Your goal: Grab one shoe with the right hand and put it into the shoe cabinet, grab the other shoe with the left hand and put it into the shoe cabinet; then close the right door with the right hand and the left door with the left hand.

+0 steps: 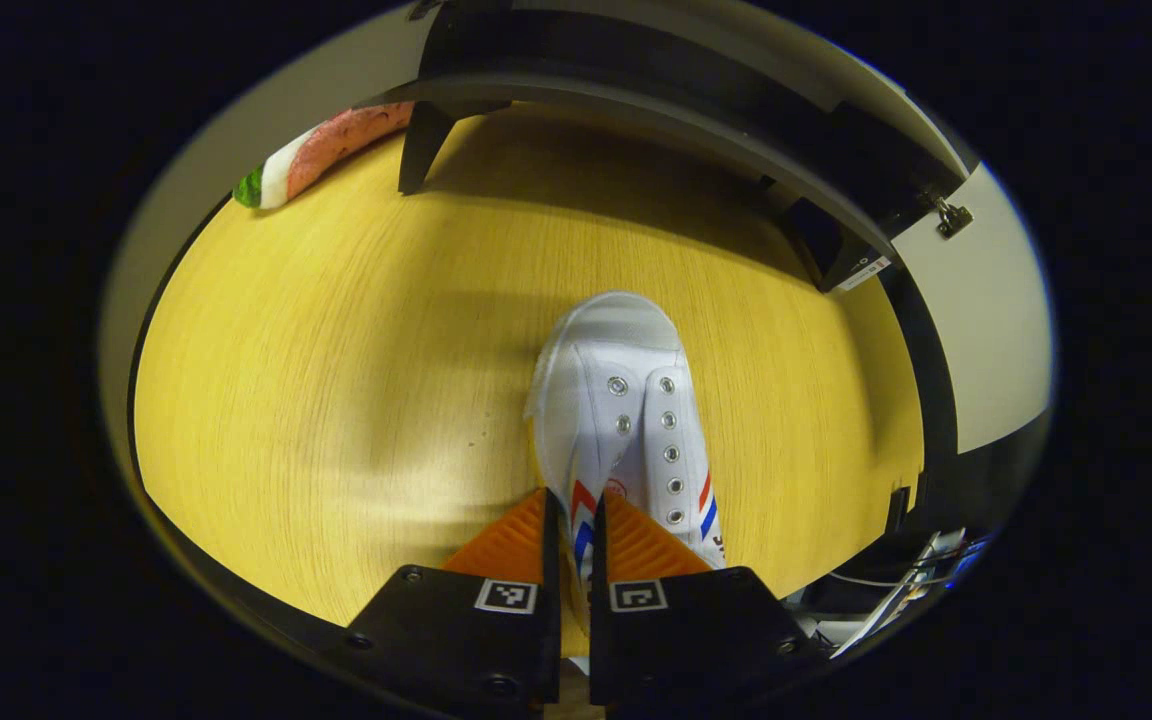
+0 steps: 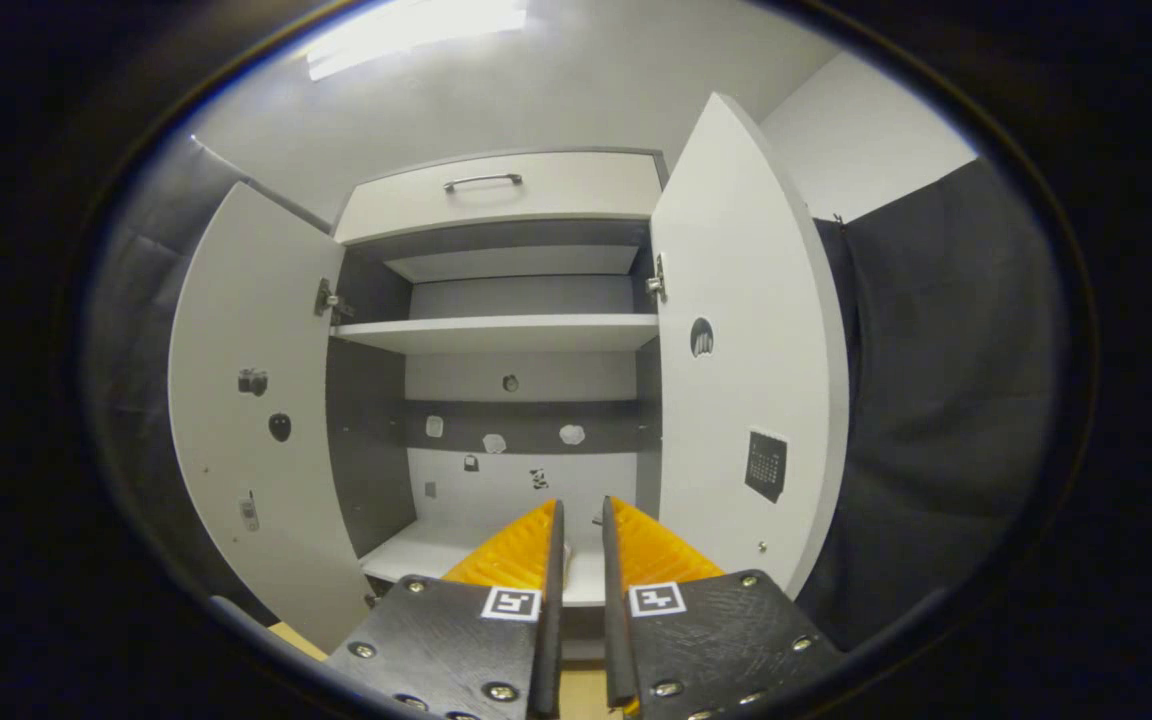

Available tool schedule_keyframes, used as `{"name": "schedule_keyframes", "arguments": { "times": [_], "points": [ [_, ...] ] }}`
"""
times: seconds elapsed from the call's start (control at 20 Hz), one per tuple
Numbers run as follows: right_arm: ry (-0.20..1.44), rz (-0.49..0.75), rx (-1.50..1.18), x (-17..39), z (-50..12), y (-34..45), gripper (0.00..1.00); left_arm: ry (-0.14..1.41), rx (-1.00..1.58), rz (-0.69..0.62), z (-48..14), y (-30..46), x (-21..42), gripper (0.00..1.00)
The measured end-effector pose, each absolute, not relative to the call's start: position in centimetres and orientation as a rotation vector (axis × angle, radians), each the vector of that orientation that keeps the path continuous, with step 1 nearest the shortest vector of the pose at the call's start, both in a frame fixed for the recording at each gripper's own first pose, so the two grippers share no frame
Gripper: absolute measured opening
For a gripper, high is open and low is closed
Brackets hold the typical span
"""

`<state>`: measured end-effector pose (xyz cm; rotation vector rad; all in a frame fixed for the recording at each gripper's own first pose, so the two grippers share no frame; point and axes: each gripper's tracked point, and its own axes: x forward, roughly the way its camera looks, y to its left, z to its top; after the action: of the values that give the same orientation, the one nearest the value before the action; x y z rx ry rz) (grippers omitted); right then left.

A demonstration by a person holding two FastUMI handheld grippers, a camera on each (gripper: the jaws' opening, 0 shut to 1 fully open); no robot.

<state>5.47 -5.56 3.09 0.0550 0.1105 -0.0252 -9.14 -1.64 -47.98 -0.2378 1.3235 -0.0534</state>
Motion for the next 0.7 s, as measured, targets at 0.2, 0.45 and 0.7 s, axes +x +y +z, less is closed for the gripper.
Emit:
{"name": "schedule_keyframes", "arguments": {
  "times": [0.2, 0.45, 0.7],
  "points": [
    [0.115, -0.031, 0.051, 5.3, 2.8, -6.0, 0.18, 1.246, -0.089, -0.093, -45.6, -1.2, -7.5, 0.09],
    [0.128, -0.032, 0.067, 5.2, 2.1, -6.1, 0.18, 1.094, -0.141, -0.153, -37.4, -2.2, -3.9, 0.09],
    [0.126, -0.034, 0.086, 5.0, 1.9, -6.3, 0.18, 0.919, -0.153, -0.176, -29.1, -2.4, 0.3, 0.09]
  ]
}}
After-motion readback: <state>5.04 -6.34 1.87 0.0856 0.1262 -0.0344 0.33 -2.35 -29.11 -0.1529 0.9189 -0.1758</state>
